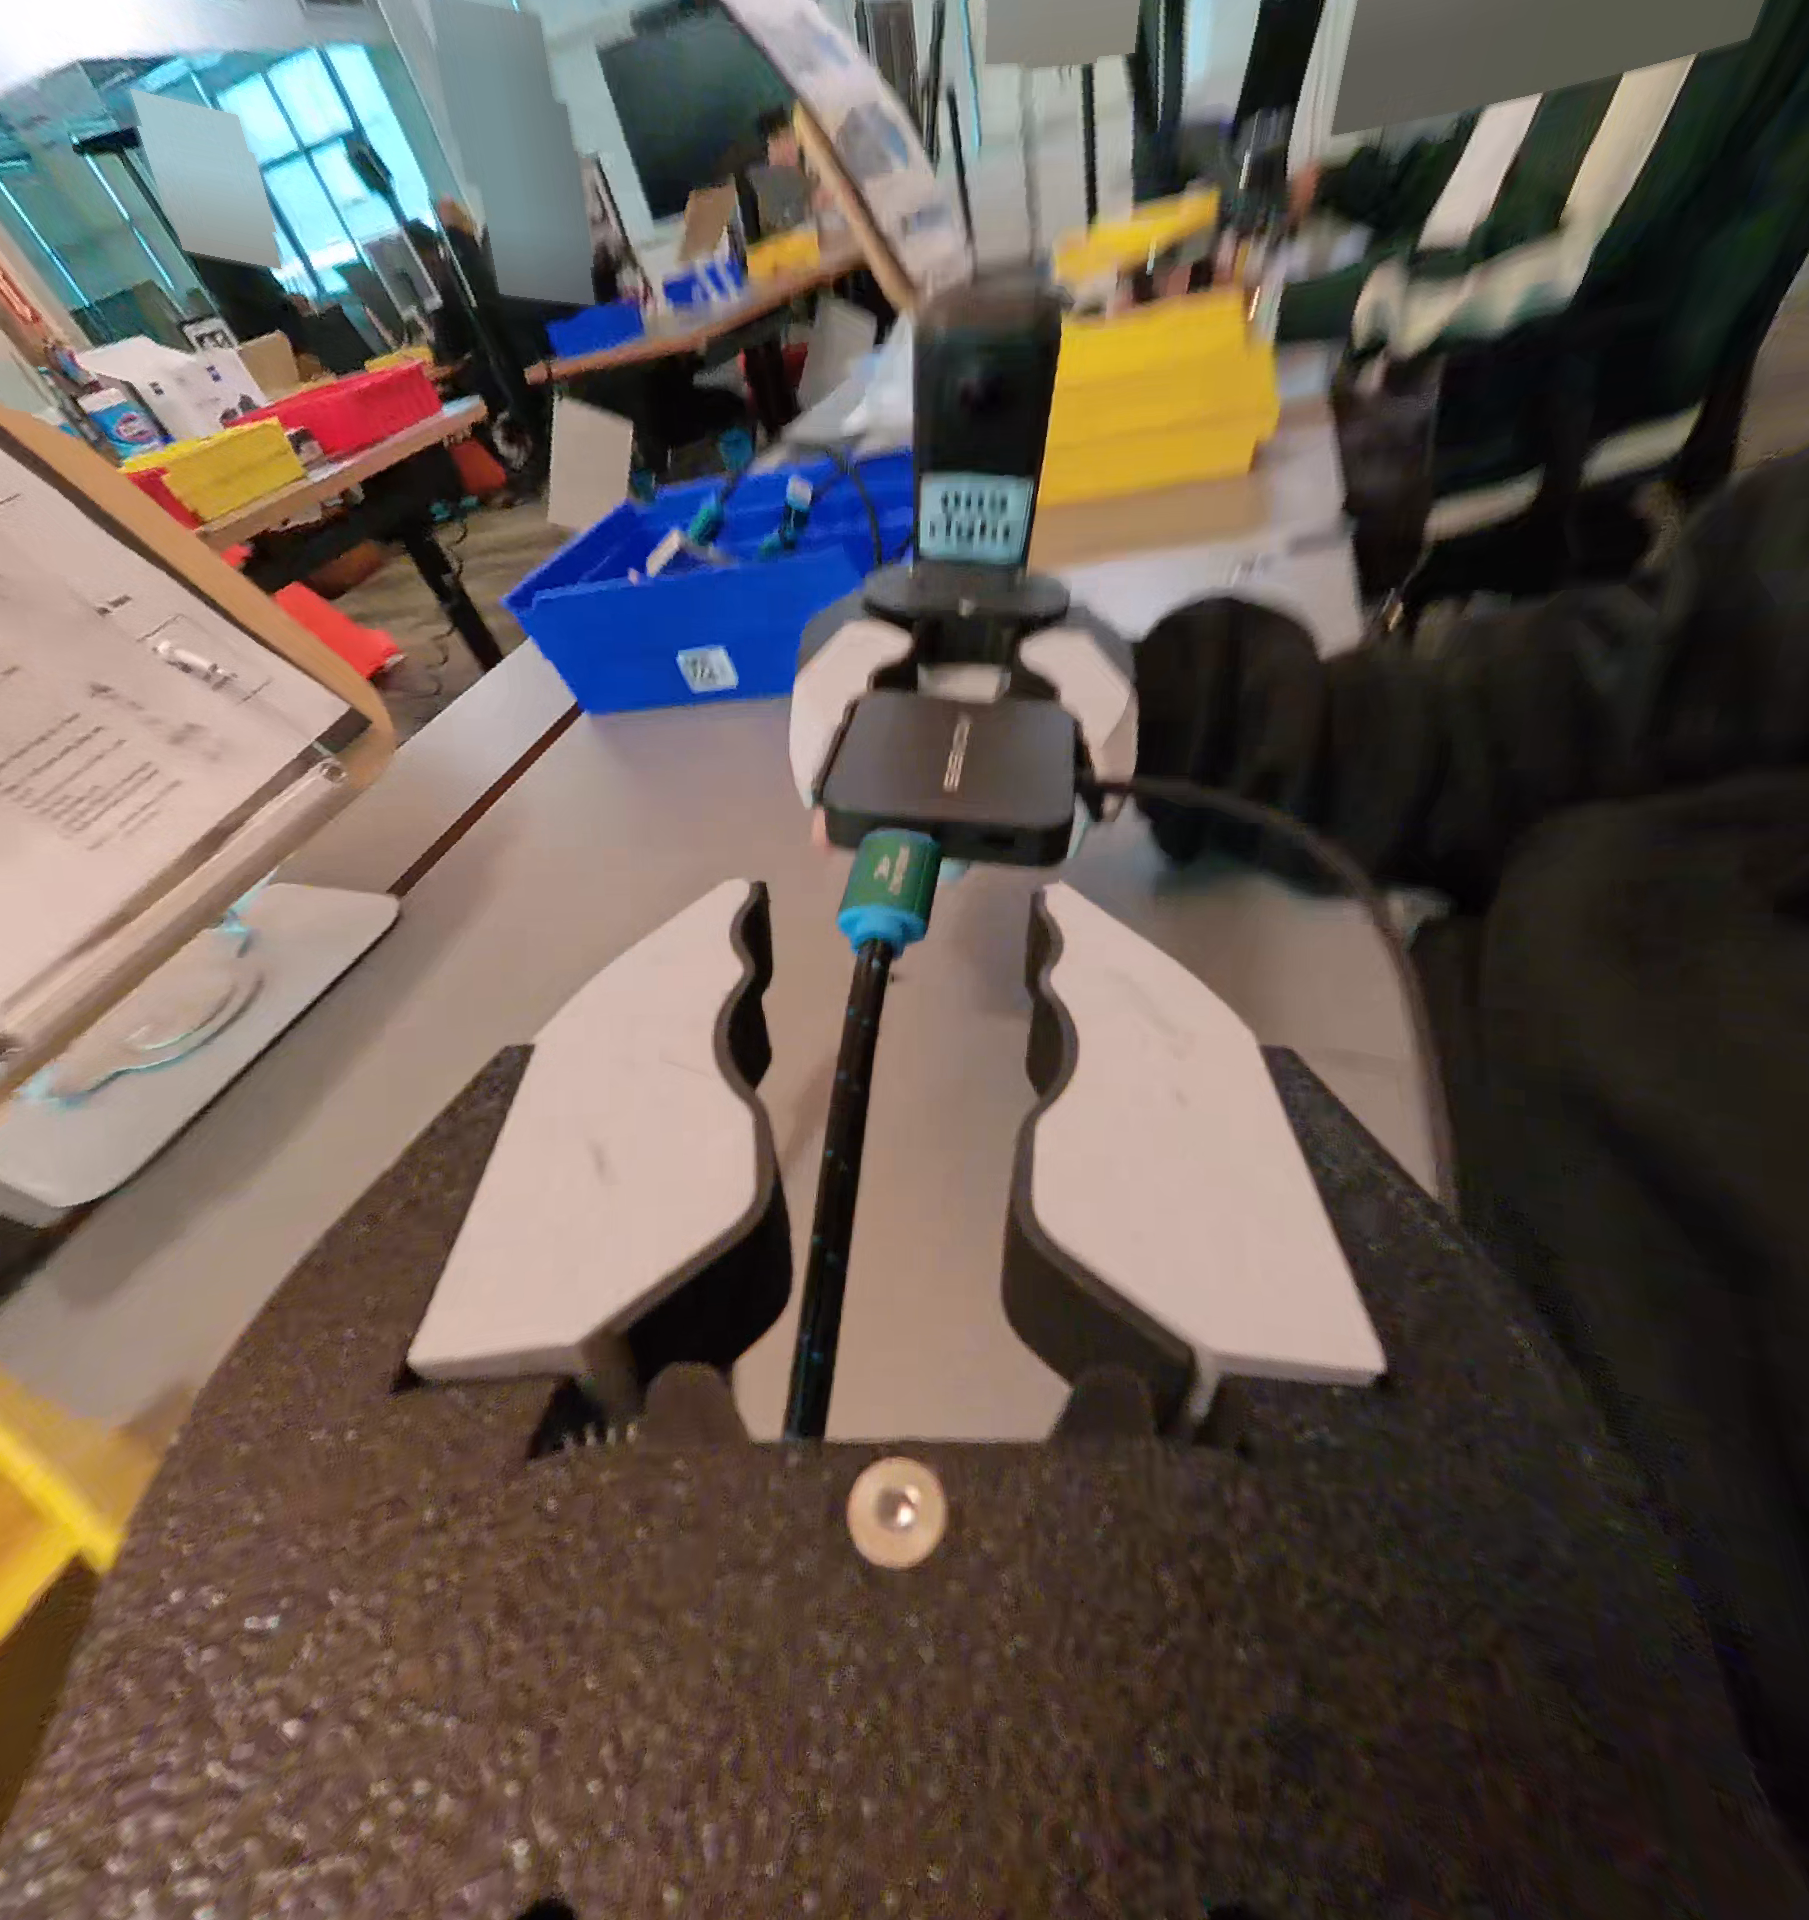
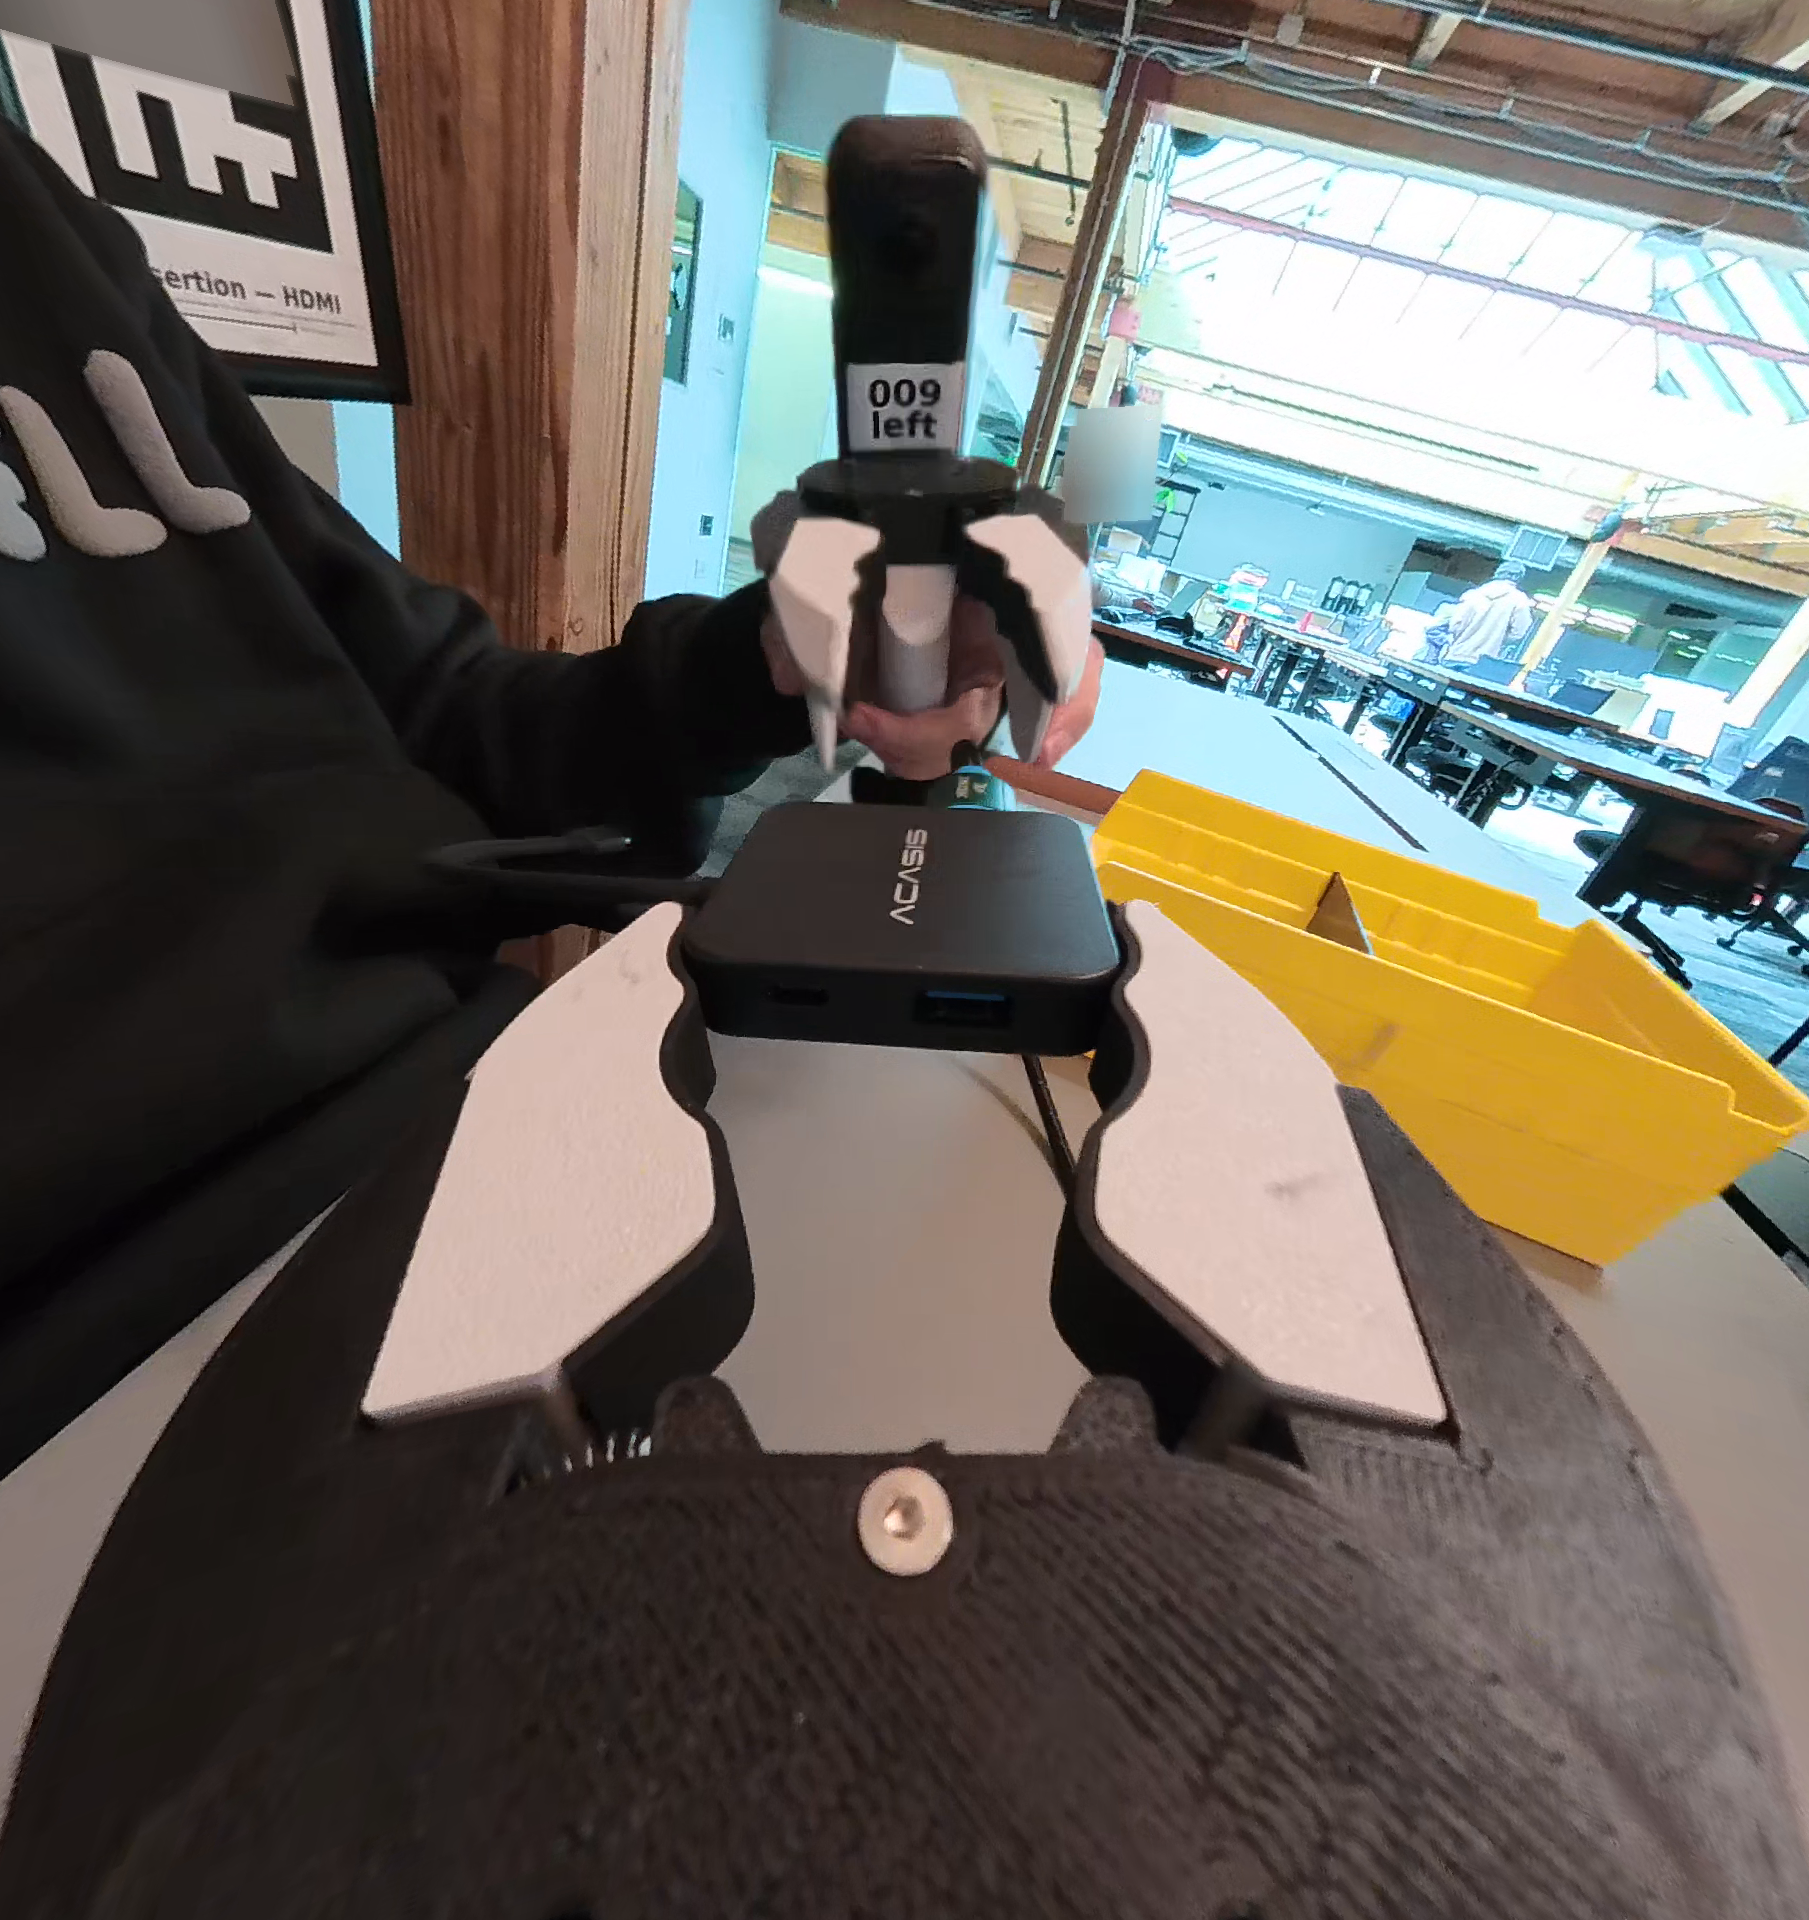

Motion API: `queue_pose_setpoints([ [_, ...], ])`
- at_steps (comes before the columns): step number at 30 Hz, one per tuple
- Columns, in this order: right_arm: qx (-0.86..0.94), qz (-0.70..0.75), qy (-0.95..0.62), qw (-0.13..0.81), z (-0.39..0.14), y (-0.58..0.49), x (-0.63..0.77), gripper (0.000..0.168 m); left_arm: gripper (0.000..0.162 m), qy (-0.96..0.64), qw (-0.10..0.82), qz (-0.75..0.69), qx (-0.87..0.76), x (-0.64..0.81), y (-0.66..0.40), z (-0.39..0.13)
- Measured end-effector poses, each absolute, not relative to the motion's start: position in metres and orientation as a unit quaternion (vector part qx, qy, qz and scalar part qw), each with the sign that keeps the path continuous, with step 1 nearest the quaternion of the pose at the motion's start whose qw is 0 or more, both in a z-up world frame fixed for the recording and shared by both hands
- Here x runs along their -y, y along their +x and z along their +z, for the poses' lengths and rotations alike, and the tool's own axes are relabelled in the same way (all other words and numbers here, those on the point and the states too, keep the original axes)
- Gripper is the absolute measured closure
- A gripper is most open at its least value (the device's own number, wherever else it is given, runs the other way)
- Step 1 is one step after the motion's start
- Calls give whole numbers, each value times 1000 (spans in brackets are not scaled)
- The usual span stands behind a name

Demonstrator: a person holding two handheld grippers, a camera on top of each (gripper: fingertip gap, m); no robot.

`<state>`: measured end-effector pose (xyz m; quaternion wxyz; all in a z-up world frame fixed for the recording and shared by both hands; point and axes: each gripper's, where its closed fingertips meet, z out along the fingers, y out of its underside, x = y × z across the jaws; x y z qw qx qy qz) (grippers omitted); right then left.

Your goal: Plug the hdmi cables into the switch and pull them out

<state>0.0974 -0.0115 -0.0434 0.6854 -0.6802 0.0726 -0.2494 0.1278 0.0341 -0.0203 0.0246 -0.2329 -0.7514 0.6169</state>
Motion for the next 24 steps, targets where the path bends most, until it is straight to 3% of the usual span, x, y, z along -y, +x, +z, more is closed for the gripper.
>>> queue_pose_setpoints([
  [3,-67,-243,-685,684,-45,96,8,96,118,-278,-116,569,765,-33,143,-33],
  [12,-60,-236,-689,683,-47,95,2,96,124,-300,-109,563,762,-20,132,-46],
  [18,-53,-264,-690,672,-48,98,4,96,141,-272,-32,565,778,-19,128,-53],
  [24,-51,-269,-698,662,-52,99,3,95,142,-268,0,564,781,-20,129,-58],
])
